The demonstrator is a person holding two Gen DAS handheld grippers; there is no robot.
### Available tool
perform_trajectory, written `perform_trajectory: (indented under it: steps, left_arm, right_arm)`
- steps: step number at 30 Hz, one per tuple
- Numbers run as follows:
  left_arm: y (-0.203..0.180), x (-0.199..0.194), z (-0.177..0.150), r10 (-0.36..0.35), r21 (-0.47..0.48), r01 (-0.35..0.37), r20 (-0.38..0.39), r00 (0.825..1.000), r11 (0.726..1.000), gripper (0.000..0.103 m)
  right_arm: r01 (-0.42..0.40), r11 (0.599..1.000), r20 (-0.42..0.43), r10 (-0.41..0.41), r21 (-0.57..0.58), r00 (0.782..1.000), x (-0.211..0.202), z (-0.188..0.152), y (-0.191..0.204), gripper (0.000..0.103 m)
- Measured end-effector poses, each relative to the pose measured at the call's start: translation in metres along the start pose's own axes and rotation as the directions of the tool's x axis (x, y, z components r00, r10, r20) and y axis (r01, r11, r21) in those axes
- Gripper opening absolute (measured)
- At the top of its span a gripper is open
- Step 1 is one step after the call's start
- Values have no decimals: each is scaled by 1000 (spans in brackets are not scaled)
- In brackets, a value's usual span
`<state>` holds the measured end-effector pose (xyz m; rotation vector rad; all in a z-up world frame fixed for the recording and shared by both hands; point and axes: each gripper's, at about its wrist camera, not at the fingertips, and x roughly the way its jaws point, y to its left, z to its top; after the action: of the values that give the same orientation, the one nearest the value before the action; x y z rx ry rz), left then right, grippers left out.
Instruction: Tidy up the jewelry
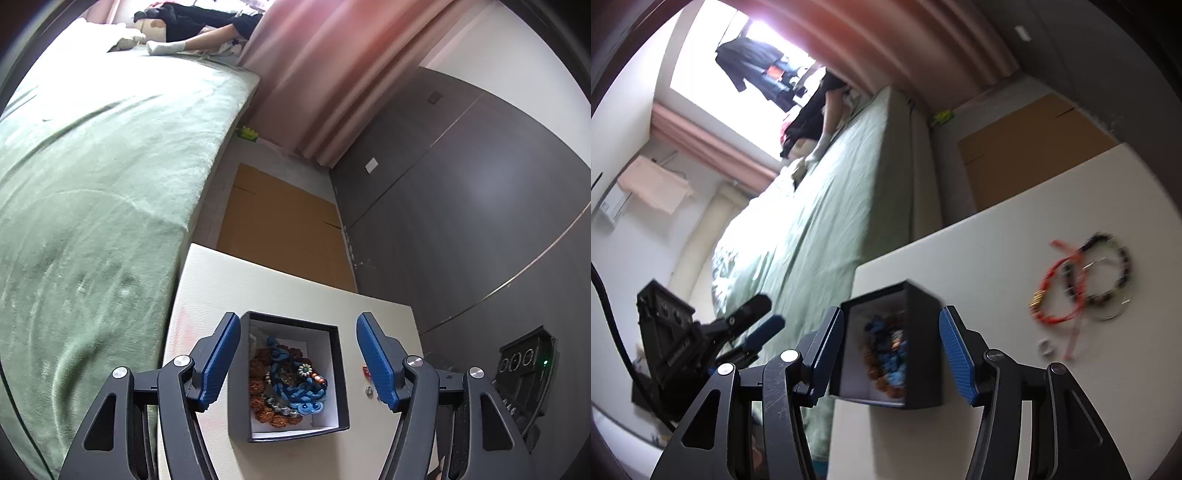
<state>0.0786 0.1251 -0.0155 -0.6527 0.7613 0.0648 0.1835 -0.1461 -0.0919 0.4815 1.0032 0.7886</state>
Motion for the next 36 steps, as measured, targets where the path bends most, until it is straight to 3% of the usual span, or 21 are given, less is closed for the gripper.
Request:
perform_trajectory:
  steps: [3, 12, 27, 32, 36]
  left_arm:
    - [-9, 8, -4, -3, 20, 3, -14, 1000, 1000, 66]
    - [-54, 29, -21, -13, 114, 17, -43, 999, 993, 66]
    - [-139, 89, -72, -24, 306, 69, -148, 989, 950, 66]
    - [-155, 111, -88, 5, 348, 61, -183, 983, 936, 56]
    - [-161, 131, -100, 43, 373, 39, -208, 977, 927, 49]
  right_arm:
    - [23, 999, 43, -25, 36, 999, -21, 4, -11, 66]
    - [74, 990, 98, -86, 118, 991, -67, 15, -46, 66]
    - [183, 946, 62, -206, 269, 977, -107, 19, -102, 66]
    - [239, 920, 31, -261, 310, 965, -119, 17, -120, 66]
    - [238, 913, 22, -260, 332, 965, -124, 17, -127, 66]
